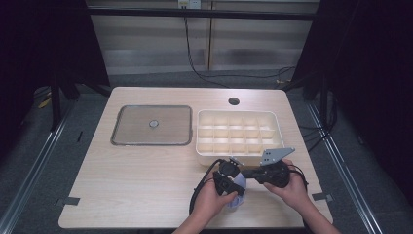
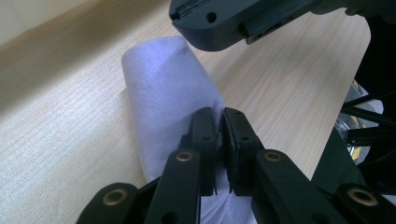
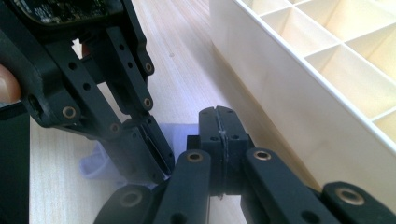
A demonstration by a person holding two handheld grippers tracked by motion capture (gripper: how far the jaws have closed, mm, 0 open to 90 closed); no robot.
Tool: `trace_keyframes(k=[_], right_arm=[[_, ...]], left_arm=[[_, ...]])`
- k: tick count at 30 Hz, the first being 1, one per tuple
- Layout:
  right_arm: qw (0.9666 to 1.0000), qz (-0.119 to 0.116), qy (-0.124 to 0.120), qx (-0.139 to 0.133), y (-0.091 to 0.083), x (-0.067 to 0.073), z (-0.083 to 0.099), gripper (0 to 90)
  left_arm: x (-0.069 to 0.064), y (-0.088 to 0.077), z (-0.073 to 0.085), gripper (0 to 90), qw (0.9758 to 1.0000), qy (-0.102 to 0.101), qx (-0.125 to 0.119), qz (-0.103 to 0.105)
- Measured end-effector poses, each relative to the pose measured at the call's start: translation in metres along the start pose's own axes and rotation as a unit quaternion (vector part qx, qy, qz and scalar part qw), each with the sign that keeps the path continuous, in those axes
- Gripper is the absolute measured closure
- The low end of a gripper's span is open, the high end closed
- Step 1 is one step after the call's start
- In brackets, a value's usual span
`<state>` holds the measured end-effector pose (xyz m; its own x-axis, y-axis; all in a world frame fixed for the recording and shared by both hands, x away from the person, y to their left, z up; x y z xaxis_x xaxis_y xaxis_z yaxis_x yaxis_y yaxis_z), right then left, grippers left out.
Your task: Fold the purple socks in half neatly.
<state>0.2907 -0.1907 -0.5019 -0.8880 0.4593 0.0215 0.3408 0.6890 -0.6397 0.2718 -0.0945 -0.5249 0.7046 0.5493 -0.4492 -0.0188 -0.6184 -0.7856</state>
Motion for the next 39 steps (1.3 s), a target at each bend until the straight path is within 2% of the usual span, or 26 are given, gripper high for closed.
trace_keyframes(k=[5, 11, 14, 19, 25, 28, 39], right_arm=[[1.0, -0.009, 0.003, 0.0, 0.004, 0.002, -0.001, 90.0], [0.9998, -0.012, -0.001, 0.015, 0.016, 0.006, 0.004, 90.0], [0.9996, -0.007, 0.009, 0.024, 0.022, 0.004, 0.008, 90.0], [0.9991, -0.001, 0.009, 0.041, 0.028, 0.002, 0.016, 90.0], [0.9991, -0.004, 0.015, 0.04, 0.029, 0.001, 0.021, 90.0], [0.9992, -0.005, 0.015, 0.037, 0.03, 0.001, 0.021, 90.0], [0.9992, -0.009, 0.02, 0.033, 0.03, 0.001, 0.023, 90.0]], left_arm=[[0.0, 0.001, 0.0, 83.8, 1.0, -0.001, -0.006, 0.002], [-0.001, 0.001, 0.0, 83.6, 0.9999, -0.003, -0.011, 0.0], [-0.001, 0.0, 0.001, 83.6, 1.0, 0.0, -0.008, 0.0], [-0.001, 0.001, 0.001, 83.4, 1.0, 0.001, -0.007, 0.0], [-0.003, 0.002, 0.001, 82.5, 0.9999, 0.001, -0.013, -0.001], [-0.003, 0.001, 0.001, 81.9, 1.0, 0.0, -0.007, -0.001], [-0.005, -0.007, -0.003, 77.4, 0.9998, -0.011, -0.007, 0.016]])
Point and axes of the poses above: each handheld gripper's, and its own axes: y roughly forward along the jaws, z roughly out of its underside, x roughly to its left, the point moved 7 cm from there along y, roughly forward along the jaws, and after that the axes turned 4 degrees about -y, right-handed, at the moved point
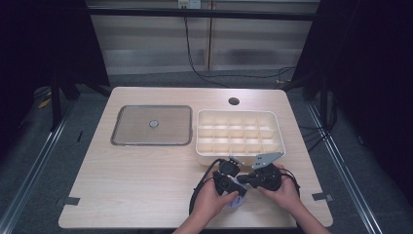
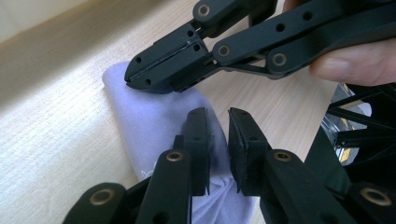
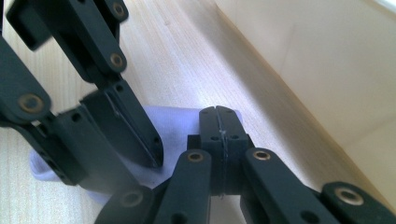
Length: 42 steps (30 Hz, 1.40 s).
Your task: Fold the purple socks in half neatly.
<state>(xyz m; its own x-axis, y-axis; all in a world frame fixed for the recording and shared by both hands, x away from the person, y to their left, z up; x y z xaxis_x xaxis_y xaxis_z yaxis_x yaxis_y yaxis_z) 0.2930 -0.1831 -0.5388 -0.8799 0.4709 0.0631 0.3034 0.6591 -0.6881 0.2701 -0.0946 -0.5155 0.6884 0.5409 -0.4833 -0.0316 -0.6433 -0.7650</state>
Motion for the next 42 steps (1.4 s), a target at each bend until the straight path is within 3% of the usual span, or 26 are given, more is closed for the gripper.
trace_keyframes(k=[6, 11, 17, 23, 33, 38, 42], right_arm=[[1.0, 0.001, 0.0, -0.002, 0.0, 0.0, 0.0, 90.0], [1.0, 0.0, 0.002, -0.001, 0.0, 0.001, 0.0, 90.0], [1.0, 0.001, 0.003, 0.0, 0.0, 0.001, 0.0, 90.0], [1.0, 0.001, -0.003, -0.002, 0.001, 0.002, -0.001, 90.0], [1.0, 0.002, 0.0, -0.004, 0.003, 0.002, -0.002, 90.0], [0.9999, 0.014, -0.004, -0.001, 0.002, 0.0, -0.004, 90.0], [0.9997, 0.016, 0.001, -0.016, -0.004, -0.001, -0.009, 90.0]], left_arm=[[0.0, -0.012, -0.003, 76.1, 0.9998, 0.0, -0.017, 0.006], [0.006, -0.02, -0.004, 77.2, 0.9996, -0.008, -0.027, -0.008], [0.007, -0.007, 0.009, 77.8, 1.0, -0.006, -0.006, 0.004], [0.007, 0.0, 0.015, 82.9, 0.9999, 0.008, 0.0, -0.013], [0.006, 0.005, 0.015, 89.3, 0.9994, 0.019, -0.007, -0.029], [0.008, 0.007, 0.011, 89.4, 0.9991, 0.022, -0.011, -0.035], [0.008, 0.006, 0.012, 89.4, 0.9992, 0.022, -0.011, -0.033]])
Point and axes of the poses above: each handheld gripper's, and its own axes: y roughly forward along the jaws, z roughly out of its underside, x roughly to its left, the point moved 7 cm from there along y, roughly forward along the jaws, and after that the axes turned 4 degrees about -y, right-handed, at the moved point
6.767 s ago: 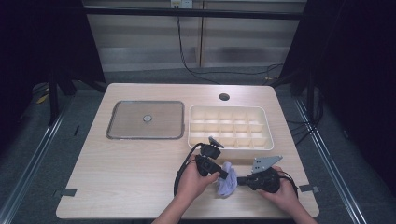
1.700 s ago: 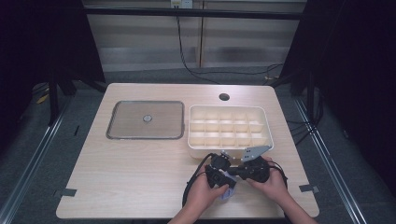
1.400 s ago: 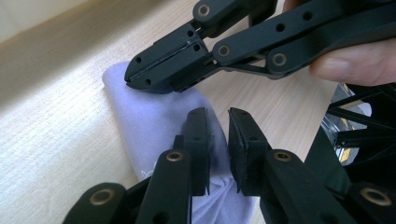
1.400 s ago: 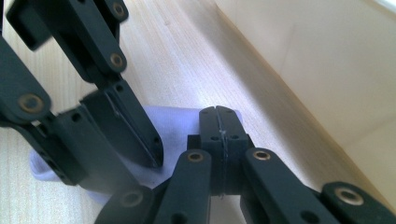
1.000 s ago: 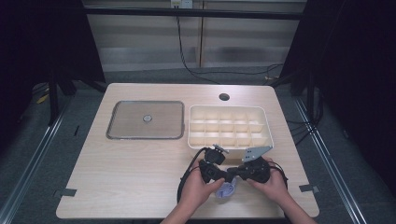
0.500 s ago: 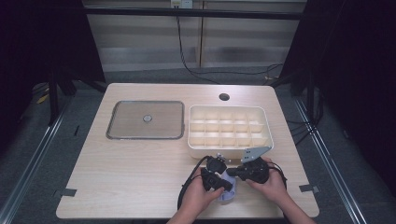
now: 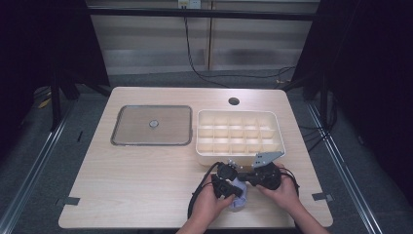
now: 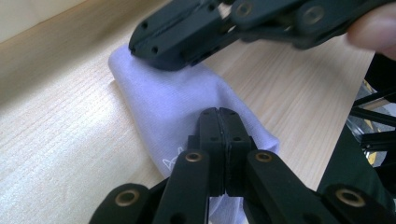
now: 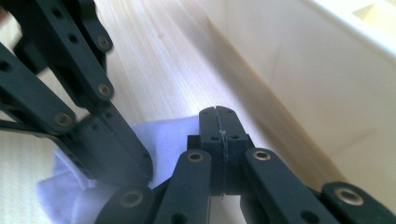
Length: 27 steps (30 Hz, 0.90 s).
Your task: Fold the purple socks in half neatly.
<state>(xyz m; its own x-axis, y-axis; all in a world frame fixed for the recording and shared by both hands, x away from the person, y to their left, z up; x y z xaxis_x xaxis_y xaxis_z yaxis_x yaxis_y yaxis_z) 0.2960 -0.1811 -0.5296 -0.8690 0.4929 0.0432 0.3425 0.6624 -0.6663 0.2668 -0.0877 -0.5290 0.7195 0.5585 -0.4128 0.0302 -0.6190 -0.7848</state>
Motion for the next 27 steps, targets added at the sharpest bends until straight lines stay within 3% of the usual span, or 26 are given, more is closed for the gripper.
trace_keyframes(k=[7, 11, 15, 27], right_arm=[[0.9999, -0.007, -0.01, -0.009, -0.003, 0.005, -0.007, 90.0], [0.9997, -0.009, -0.021, 0.01, 0.001, 0.011, -0.004, 90.0], [0.9998, -0.012, -0.004, 0.012, 0.006, 0.005, 0.005, 90.0], [0.9998, -0.007, -0.001, 0.017, 0.008, 0.002, 0.006, 90.0]], left_arm=[[-0.001, 0.0, 0.001, 89.5, 1.0, 0.002, -0.003, -0.005], [-0.002, 0.001, 0.001, 89.5, 1.0, 0.001, -0.004, -0.007], [-0.003, 0.001, 0.001, 89.7, 0.9999, -0.005, -0.009, -0.011], [-0.004, -0.004, 0.002, 86.7, 0.9999, -0.013, -0.007, 0.003]])
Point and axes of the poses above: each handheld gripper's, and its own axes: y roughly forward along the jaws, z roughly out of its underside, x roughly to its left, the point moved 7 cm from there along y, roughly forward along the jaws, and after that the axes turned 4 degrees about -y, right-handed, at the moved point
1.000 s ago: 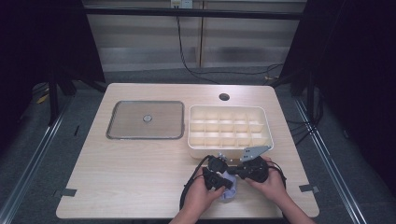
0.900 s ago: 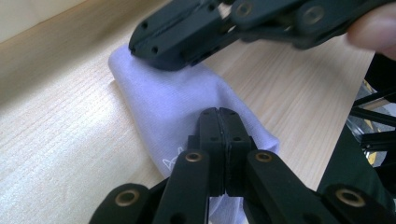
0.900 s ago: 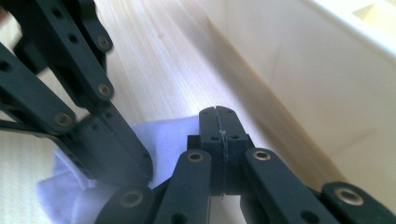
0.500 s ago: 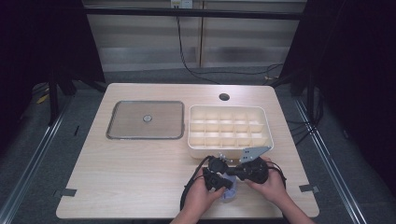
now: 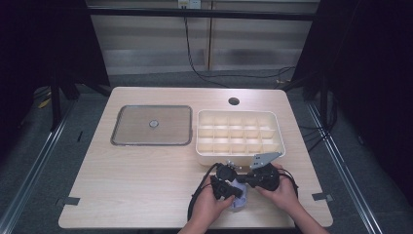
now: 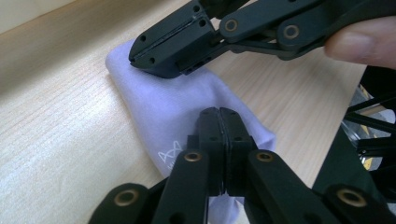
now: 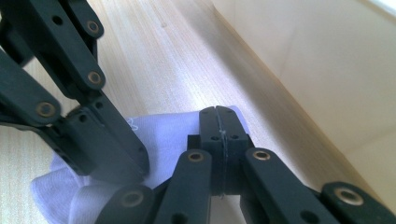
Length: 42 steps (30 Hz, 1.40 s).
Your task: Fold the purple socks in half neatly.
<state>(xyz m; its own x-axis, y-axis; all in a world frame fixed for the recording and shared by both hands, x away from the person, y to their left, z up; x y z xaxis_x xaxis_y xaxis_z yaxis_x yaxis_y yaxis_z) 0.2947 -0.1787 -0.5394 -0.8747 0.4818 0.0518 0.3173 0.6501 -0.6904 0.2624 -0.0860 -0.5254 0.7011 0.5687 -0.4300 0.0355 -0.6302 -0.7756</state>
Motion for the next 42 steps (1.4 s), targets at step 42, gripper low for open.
trace_keyframes(k=[42], right_arm=[[0.9993, 0.024, 0.016, -0.025, -0.022, -0.007, -0.004, 90.0]], left_arm=[[-0.003, 0.004, 0.0, 86.5, 0.9998, -0.008, -0.02, -0.003]])
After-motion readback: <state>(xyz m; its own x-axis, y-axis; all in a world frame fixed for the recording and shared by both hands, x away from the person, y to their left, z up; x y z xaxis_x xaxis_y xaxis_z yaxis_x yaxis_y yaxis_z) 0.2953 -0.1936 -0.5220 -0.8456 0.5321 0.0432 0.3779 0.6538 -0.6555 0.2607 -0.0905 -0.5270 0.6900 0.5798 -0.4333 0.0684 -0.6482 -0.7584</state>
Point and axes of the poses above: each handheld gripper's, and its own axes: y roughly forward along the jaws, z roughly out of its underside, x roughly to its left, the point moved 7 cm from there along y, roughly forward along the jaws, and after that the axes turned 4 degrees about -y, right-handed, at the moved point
